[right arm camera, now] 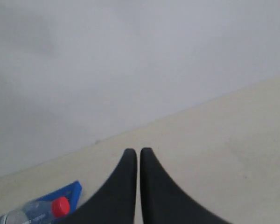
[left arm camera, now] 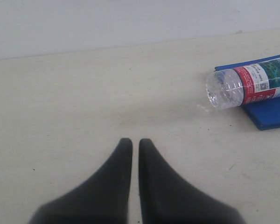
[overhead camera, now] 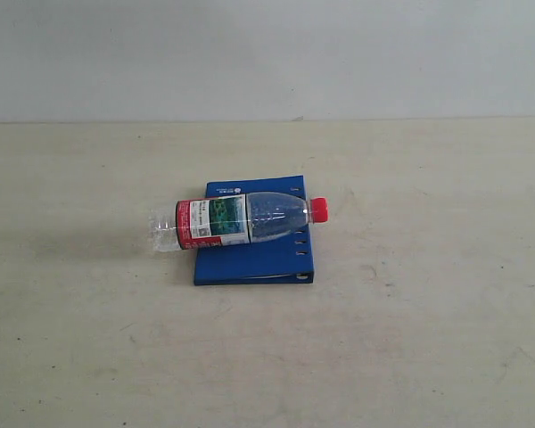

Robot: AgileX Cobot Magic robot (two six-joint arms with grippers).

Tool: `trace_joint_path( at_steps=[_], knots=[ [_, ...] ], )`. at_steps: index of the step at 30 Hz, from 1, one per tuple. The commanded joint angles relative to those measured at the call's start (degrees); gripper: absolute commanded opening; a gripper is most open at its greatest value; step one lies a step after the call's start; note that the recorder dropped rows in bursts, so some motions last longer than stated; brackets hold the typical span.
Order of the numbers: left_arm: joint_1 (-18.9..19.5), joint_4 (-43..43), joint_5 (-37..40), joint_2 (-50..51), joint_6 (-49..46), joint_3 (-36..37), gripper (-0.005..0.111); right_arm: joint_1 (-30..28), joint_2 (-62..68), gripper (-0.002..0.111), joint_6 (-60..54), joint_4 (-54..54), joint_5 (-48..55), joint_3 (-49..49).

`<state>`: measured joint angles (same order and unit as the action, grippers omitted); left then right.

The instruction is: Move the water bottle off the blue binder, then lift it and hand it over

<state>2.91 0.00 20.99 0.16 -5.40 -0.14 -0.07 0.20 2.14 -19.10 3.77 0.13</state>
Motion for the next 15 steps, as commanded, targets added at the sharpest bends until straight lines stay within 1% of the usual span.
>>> trace_joint_path(
  at_steps=[1, 2, 5, 10, 12, 13, 14, 15],
  knots=[
    [-0.3, -0.5, -0.2, -0.2, -0.2, 0.1, 0.004, -0.3, -0.2, 0.000, 4.3, -0.3, -10.5, -0.1],
    [-0.3, -0.5, -0.2, -0.2, -0.2, 0.1, 0.004, 0.2, -0.2, 0.000, 6.5, 0.3, -10.4, -0.1],
    [-0.3, -0.5, -0.2, -0.2, -0.2, 0.1, 0.004, 2.6, -0.2, 0.000, 7.7, 2.0, -8.1, -3.4],
    [-0.3, -0.5, -0.2, -0.2, -0.2, 0.1, 0.004, 10.7, 12.1, 0.000, 7.1, 3.6, -7.9, -4.9],
    [-0.3, -0.5, -0.2, -0.2, -0.2, 0.1, 0.004, 15.5, 19.9, 0.000, 6.9, 5.4, -8.4, -4.9],
    [-0.3, -0.5, -0.2, -0.2, -0.2, 0.1, 0.004, 20.5, 27.5, 0.000, 6.7, 8.0, -8.7, -5.9],
    [-0.3, -0.5, -0.2, -0.2, -0.2, 0.1, 0.004, 23.6, 31.0, 0.000, 6.7, 9.2, -8.7, -6.5],
    [-0.3, -0.5, -0.2, -0.2, -0.2, 0.1, 0.004, 30.2, 39.7, 0.000, 6.3, 12.6, -9.0, -8.3]
  ],
)
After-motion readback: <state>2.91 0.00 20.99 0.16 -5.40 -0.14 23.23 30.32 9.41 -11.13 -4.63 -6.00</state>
